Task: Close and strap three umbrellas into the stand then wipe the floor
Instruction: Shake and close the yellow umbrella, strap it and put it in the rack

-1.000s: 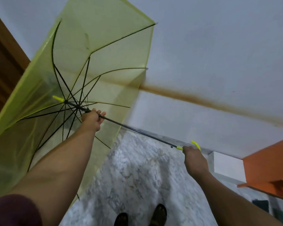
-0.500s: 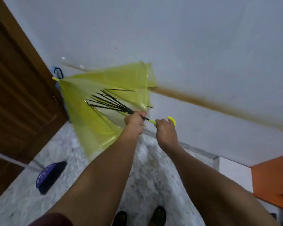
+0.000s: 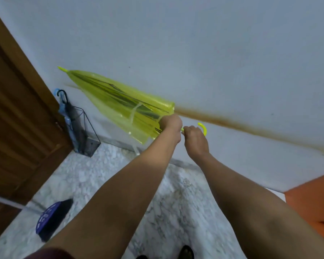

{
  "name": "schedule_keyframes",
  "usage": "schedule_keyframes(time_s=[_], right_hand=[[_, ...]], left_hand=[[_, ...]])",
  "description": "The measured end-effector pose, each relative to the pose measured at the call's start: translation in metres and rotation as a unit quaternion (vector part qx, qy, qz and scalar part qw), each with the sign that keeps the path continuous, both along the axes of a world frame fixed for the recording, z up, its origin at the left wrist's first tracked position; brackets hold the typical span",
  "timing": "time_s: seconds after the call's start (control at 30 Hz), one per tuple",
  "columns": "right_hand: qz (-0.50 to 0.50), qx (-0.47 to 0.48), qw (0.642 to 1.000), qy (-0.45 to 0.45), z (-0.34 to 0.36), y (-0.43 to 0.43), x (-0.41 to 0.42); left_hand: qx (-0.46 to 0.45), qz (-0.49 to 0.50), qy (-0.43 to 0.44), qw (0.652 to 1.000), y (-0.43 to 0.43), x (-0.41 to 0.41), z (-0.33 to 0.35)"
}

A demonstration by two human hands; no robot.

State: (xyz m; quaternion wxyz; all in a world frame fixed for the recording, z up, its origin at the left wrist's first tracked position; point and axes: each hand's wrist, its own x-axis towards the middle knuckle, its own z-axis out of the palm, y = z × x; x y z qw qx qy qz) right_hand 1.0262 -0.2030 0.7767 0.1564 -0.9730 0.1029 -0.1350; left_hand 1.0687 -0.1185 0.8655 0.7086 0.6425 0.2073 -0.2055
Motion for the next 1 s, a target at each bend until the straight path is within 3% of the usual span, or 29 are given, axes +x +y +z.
schedule_keyframes(time_s=[0.17, 0.23, 0.37, 0.57, 0.7, 0.87, 1.0], right_hand=[[-0.015, -0.034, 0.999, 0.016, 0.012, -0.006, -0.007], [-0.017, -0.060, 0.998, 0.023, 0.017, -0.010, -0.011], [0.004, -0.117, 0.993, 0.008, 0.028, -0.022, -0.019], [0.027, -0.173, 0.983, -0.050, 0.041, -0.032, -0.025], [0.027, -0.188, 0.979, -0.070, 0.054, -0.032, -0.031], [0.015, -0.184, 0.979, -0.084, 0.064, -0.030, -0.039], [0.002, -0.188, 0.979, -0.084, 0.066, -0.029, -0.039]], left_hand=[[0.046, -0.141, -0.138, 0.979, 0.011, -0.001, 0.032], [0.084, -0.135, -0.239, 0.958, 0.032, 0.015, 0.040], [0.299, -0.106, -0.386, 0.867, 0.085, 0.062, 0.040], [0.452, -0.325, -0.425, 0.714, 0.142, 0.098, 0.018], [0.461, -0.415, -0.394, 0.678, 0.163, 0.094, 0.000], [0.433, -0.283, -0.580, 0.630, 0.179, 0.080, -0.011], [0.437, -0.214, -0.625, 0.611, 0.181, 0.073, -0.008]])
